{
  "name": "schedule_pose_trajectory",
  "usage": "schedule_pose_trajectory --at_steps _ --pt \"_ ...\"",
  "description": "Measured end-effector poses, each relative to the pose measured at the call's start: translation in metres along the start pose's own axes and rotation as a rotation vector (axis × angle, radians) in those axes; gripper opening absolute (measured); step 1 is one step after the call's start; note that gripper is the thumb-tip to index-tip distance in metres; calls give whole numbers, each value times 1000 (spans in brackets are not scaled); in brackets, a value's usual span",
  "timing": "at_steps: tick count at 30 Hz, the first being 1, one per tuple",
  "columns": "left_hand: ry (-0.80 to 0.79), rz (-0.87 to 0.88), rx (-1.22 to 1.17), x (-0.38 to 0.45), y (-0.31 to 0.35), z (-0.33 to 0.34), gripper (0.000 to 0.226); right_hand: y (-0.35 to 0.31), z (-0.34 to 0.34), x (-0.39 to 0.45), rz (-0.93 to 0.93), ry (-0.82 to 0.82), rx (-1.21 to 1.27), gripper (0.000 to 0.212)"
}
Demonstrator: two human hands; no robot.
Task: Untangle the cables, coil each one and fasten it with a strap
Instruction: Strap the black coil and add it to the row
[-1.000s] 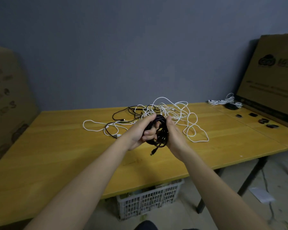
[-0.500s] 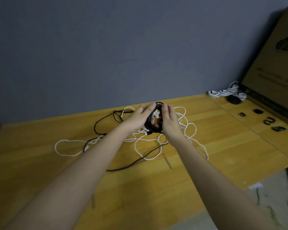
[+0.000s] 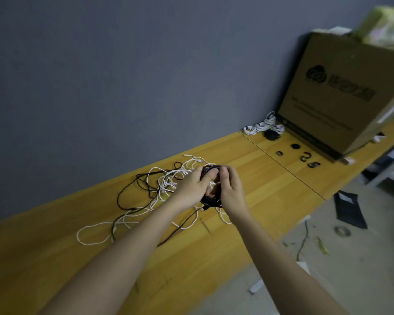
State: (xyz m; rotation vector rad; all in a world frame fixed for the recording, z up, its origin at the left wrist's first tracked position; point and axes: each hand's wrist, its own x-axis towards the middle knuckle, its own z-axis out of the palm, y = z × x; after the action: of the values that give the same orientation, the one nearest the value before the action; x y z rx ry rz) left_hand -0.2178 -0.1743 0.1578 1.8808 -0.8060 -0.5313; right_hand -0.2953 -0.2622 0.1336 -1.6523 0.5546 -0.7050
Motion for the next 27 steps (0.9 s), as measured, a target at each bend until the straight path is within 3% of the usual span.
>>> schedule_pose_trajectory --at_steps 3,8,11,18,22,27 --pt "26 19 -17 3 5 16 28 6 -19 -6 76 45 100 28" --pt "19 20 -4 21 12 57 33 15 -62 -3 213 -102 181 30" --pt "13 9 35 39 18 93 36 30 -96 15 183 -137 98 31" --pt "-55 -39 154 117 45 204 39 88 -201 90 107 13 -121 42" --pt "-163 -103 196 155 55 265 59 103 -269 130 99 -38 -222 16" --pt "-199 -142 254 192 68 302 46 124 -306 167 122 -57 -225 18"
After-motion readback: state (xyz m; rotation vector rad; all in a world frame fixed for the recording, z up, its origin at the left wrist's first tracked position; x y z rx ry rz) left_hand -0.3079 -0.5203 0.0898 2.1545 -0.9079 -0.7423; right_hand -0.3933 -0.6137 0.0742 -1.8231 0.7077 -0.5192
